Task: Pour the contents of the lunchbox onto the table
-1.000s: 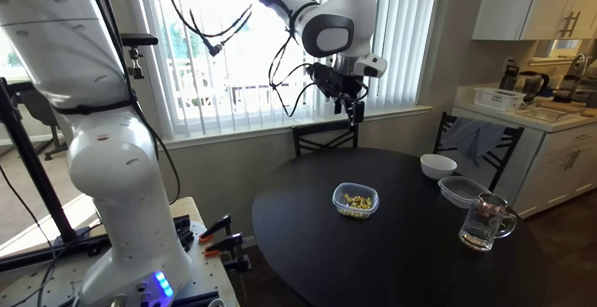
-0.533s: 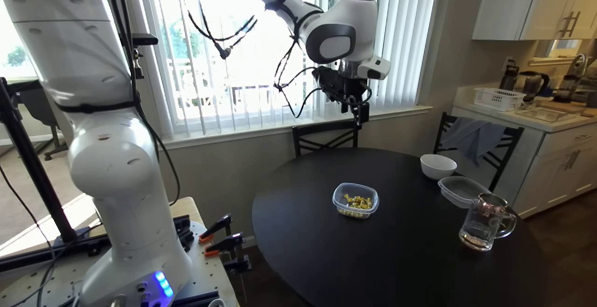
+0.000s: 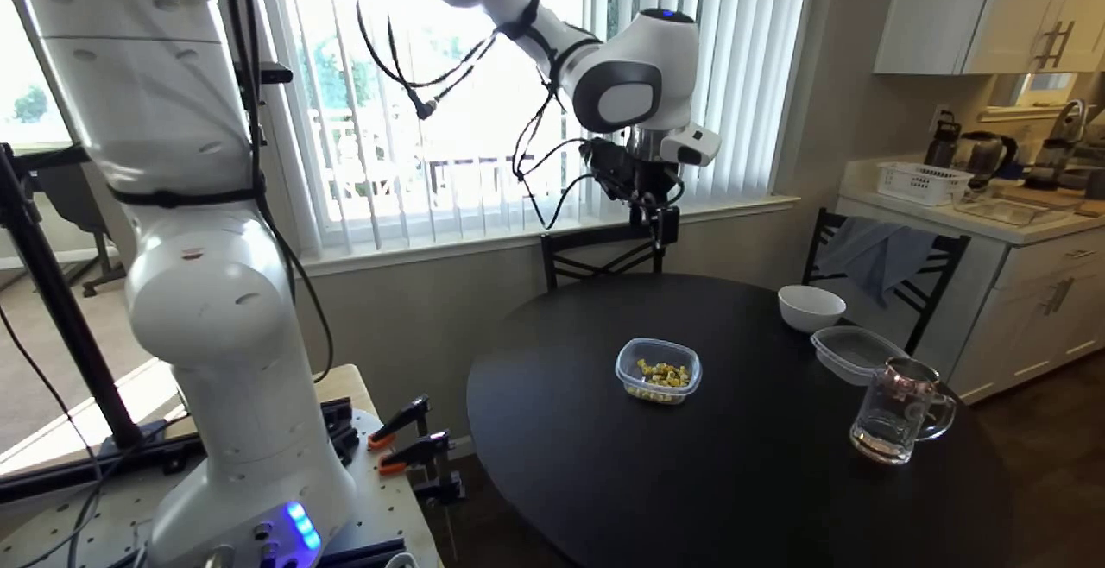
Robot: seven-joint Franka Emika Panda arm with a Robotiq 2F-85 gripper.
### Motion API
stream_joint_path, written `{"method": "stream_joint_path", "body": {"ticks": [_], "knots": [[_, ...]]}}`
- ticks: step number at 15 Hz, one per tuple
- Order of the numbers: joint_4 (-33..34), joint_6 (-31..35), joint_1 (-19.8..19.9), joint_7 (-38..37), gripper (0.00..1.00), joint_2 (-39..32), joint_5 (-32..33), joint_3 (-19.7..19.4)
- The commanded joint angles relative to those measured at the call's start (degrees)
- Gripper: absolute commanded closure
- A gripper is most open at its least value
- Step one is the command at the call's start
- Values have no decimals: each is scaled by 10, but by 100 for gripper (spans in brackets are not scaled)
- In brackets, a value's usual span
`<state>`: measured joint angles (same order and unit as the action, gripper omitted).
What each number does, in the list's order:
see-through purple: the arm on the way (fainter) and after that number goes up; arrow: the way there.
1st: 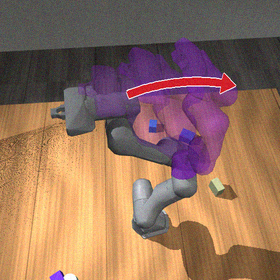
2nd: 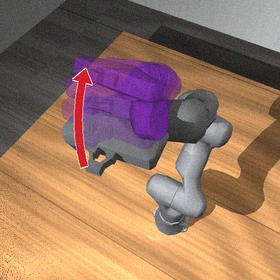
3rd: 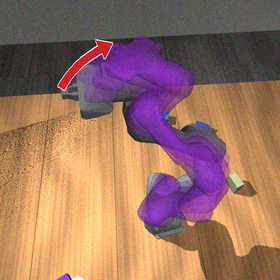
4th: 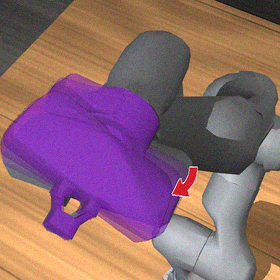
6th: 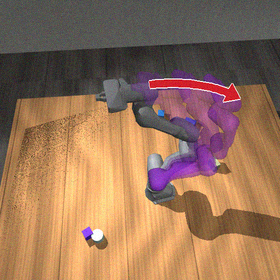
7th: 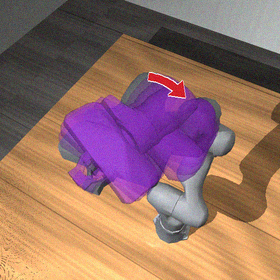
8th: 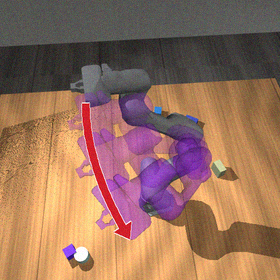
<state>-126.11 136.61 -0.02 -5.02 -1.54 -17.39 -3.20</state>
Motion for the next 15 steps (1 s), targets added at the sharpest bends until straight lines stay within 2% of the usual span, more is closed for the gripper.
{"method": "stream_joint_path", "body": {"ticks": [1, 3, 6, 15], "knots": [[70, 7, -4, -121, 0, -139, 70, 7], [116, -3, -18, -191, 0, -216, 106, -4], [194, -26, -36, -259, 0, -313, 120, -22], [404, -81, -46, -306, 0, -532, 117, -54]]}}
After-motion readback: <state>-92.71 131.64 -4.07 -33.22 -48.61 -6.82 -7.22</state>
